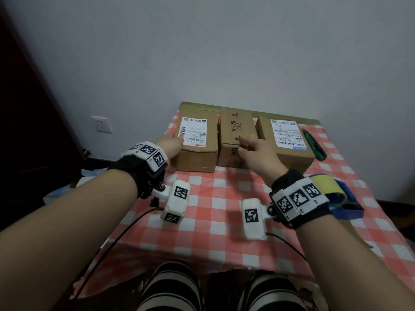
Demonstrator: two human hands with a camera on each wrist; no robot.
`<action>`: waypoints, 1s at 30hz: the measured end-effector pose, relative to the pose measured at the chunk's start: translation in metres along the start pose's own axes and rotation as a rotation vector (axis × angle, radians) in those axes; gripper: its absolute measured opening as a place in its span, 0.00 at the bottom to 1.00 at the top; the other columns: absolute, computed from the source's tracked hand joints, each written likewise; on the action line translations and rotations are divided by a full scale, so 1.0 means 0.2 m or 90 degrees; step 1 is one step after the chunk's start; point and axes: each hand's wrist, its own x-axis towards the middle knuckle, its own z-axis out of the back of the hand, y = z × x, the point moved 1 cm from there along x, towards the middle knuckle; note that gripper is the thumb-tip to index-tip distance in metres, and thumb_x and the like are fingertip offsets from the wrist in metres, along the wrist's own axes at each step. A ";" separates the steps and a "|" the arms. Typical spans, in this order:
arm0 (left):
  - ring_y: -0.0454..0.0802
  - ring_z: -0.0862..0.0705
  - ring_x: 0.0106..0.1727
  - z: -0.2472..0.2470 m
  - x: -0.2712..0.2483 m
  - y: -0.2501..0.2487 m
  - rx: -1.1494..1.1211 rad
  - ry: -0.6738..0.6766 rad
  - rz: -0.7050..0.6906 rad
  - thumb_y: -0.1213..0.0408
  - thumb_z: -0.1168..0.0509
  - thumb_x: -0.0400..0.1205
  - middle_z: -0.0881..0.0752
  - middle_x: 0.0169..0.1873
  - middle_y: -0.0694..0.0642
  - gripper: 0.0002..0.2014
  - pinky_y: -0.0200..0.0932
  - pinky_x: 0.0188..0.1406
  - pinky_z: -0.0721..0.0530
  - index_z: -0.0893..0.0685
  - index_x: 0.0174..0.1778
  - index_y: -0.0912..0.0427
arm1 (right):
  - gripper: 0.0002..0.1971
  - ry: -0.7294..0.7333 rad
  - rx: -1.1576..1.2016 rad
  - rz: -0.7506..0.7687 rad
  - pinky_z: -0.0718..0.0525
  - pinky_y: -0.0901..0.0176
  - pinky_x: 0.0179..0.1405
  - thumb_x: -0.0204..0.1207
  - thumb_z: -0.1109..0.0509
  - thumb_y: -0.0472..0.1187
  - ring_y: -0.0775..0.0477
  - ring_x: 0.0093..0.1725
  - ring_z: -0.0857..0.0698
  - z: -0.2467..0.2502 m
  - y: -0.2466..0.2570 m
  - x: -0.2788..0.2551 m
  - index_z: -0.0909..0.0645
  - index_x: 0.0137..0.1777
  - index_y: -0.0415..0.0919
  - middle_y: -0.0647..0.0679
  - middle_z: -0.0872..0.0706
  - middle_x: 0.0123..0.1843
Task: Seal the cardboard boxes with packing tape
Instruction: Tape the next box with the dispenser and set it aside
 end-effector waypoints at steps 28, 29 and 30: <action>0.36 0.20 0.48 -0.42 -0.13 -0.30 0.136 0.072 -0.276 0.69 0.37 0.83 0.21 0.63 0.48 0.21 0.29 0.49 0.23 0.21 0.72 0.52 | 0.39 -0.288 0.130 -0.272 0.19 0.44 0.66 0.73 0.29 0.45 0.38 0.70 0.21 0.43 -0.25 0.12 0.38 0.81 0.32 0.40 0.23 0.75; 0.41 0.19 0.59 -0.44 -0.14 -0.30 0.135 0.105 -0.254 0.66 0.37 0.84 0.21 0.68 0.50 0.21 0.29 0.56 0.26 0.22 0.74 0.54 | 0.29 -0.270 0.165 -0.288 0.17 0.45 0.61 0.77 0.31 0.41 0.38 0.65 0.19 0.44 -0.25 0.13 0.32 0.75 0.31 0.39 0.20 0.70; 0.46 0.21 0.67 -0.45 -0.14 -0.30 0.138 0.133 -0.231 0.63 0.38 0.85 0.23 0.72 0.52 0.21 0.29 0.61 0.28 0.24 0.76 0.56 | 0.20 -0.249 0.189 -0.302 0.16 0.44 0.60 0.79 0.33 0.38 0.37 0.62 0.17 0.44 -0.24 0.12 0.27 0.68 0.31 0.37 0.17 0.66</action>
